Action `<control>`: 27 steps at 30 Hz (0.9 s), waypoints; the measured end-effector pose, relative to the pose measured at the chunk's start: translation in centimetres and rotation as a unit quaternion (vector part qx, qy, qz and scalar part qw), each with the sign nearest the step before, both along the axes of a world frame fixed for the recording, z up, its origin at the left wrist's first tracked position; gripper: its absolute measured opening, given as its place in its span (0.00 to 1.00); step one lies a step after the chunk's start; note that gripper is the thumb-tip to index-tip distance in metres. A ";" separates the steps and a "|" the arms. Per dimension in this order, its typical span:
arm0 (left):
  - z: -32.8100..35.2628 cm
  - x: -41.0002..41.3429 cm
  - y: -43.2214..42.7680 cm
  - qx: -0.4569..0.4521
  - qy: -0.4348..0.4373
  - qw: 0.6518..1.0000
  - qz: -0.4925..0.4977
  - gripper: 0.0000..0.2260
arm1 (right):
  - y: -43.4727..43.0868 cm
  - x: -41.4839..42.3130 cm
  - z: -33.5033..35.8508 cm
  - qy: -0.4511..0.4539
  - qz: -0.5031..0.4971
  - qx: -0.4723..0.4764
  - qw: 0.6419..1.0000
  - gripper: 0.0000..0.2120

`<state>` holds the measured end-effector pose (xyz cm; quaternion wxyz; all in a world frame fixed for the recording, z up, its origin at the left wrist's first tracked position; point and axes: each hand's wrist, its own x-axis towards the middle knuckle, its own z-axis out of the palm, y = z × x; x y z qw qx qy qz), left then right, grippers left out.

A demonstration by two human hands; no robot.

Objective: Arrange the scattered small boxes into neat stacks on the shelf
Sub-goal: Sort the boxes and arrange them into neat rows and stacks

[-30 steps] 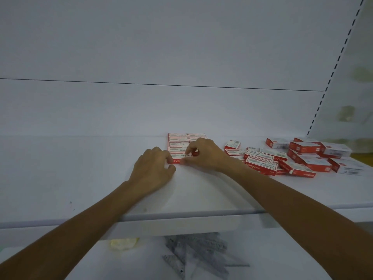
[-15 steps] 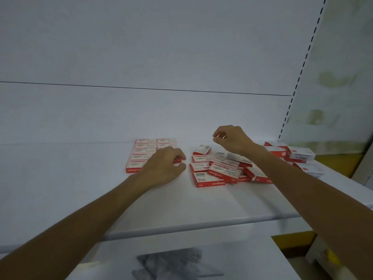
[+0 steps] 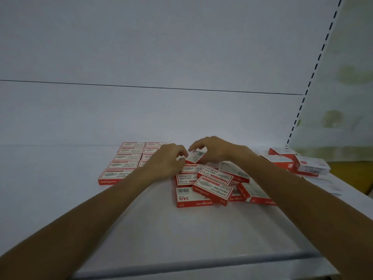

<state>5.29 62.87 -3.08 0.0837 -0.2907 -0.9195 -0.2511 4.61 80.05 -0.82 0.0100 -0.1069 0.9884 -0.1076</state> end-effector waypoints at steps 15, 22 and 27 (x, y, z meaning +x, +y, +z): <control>-0.1 0.4 -2.4 0.026 0.032 0.998 0.042 0.14 | -2.3 0.2 0.9 0.084 0.022 -0.041 0.995 0.14; 0.2 2.2 -4.2 0.090 0.065 0.993 0.038 0.26 | -6.2 2.9 2.2 0.105 0.044 -0.224 0.968 0.13; 0.9 3.7 -6.8 0.087 0.057 0.992 0.065 0.25 | -8.4 4.7 2.6 0.048 0.032 -0.271 0.961 0.11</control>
